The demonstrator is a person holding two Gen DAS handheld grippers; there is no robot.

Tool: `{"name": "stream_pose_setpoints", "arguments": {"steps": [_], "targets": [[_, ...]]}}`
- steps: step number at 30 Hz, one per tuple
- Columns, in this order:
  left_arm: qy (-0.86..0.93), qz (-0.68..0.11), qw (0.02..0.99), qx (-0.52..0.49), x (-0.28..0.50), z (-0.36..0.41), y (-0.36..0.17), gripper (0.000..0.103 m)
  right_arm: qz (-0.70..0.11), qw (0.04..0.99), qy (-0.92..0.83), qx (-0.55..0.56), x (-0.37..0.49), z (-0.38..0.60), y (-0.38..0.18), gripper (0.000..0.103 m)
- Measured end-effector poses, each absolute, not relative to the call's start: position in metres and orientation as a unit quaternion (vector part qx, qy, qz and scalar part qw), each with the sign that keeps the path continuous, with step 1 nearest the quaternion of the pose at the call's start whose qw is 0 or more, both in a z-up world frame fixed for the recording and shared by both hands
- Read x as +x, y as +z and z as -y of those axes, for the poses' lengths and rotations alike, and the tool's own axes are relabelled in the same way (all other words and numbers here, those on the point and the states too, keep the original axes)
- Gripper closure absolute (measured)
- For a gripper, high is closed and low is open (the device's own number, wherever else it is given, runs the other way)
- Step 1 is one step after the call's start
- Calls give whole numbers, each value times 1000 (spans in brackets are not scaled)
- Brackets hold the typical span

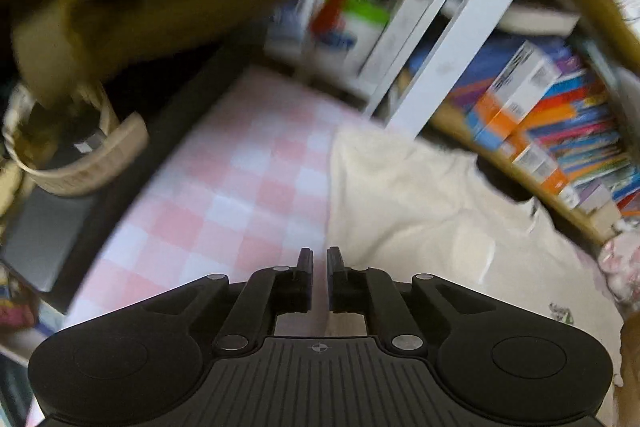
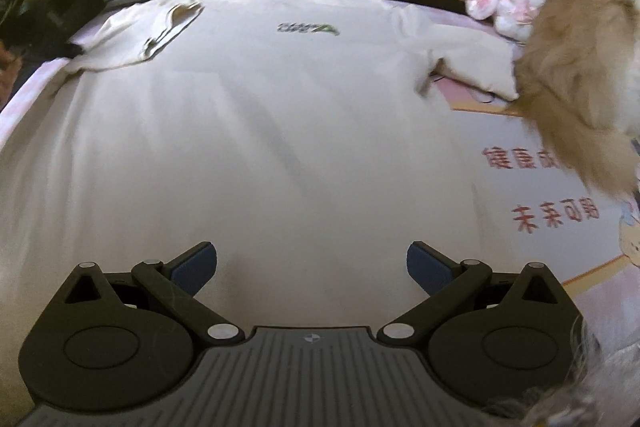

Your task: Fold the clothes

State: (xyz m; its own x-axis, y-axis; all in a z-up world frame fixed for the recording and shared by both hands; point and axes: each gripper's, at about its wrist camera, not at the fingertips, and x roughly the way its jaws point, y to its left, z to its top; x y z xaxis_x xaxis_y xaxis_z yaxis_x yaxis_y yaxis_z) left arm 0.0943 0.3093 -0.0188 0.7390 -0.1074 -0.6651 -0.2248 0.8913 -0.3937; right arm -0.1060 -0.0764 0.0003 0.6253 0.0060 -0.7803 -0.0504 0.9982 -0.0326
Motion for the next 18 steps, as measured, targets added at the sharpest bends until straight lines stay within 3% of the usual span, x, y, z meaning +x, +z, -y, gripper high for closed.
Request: {"name": "stream_pose_setpoints", "arguments": {"steps": [6,8,10,18], "targets": [[9,-346,923,-167,38,-275,-5,64,-420,907,4,-17,-107,84,6,1],[2,-353,923,-154,15,-262,-5,47,-417,909,4,-16,-108,84,6,1],[-1,-362,920,-149,-6,-252,-5,35,-416,909,6,-14,-108,84,6,1],[-29,-395,913,-97,-53,-204,-16,23,-410,912,5,-3,-102,86,11,1]]}}
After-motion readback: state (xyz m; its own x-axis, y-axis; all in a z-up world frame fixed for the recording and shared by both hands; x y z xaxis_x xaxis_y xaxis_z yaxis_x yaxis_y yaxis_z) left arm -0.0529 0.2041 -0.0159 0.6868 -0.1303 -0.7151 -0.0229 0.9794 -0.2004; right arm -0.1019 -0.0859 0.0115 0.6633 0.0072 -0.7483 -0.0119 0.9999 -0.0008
